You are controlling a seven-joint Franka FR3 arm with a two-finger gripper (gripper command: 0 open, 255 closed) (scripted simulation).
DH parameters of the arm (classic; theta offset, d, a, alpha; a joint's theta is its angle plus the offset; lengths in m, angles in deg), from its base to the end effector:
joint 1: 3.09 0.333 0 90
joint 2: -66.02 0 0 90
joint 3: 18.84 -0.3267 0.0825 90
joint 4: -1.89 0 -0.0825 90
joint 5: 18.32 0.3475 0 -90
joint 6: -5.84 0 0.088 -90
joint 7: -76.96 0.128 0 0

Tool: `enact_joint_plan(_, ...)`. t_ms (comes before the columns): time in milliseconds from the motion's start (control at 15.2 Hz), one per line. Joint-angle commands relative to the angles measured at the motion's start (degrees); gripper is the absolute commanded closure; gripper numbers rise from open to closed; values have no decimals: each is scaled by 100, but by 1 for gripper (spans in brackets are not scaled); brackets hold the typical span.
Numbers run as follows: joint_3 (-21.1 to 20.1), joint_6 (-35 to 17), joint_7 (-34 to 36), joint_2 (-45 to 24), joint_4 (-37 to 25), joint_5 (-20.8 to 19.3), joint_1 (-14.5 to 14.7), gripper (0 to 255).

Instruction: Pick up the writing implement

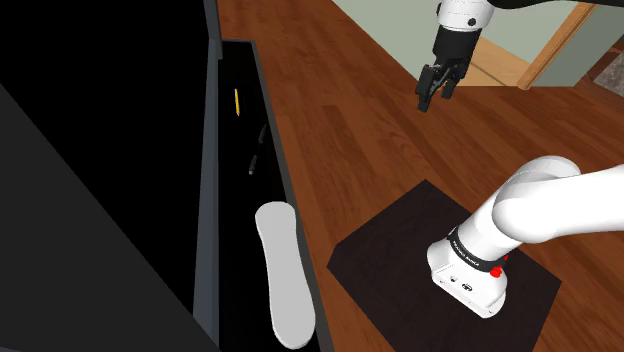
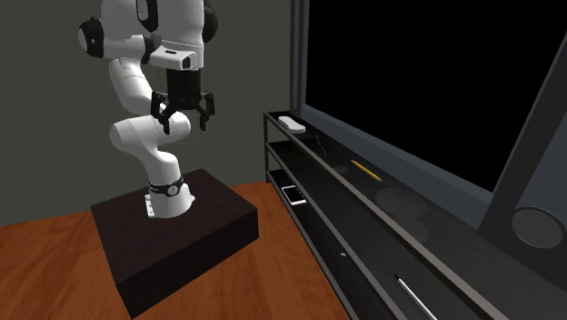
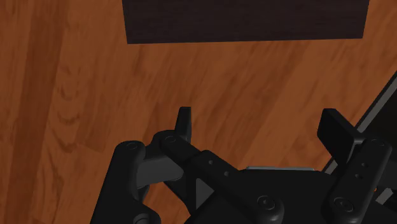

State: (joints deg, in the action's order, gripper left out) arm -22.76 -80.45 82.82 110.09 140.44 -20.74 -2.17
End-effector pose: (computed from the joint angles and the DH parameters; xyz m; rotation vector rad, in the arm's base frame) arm 0.2532 0.0208 0.5408 3.0325 -0.0609 -0.2069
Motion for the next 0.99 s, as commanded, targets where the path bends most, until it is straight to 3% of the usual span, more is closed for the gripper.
enact_joint_plan(0, 0, 0, 0, 0, 0, 0, 0, 0)
enact_joint_plan(528, -1011, -365, 1793, -756, -371, 955, 79, 0)
enact_joint_plan(924, -1720, -751, 3108, -1645, -969, 1396, 36, 0)
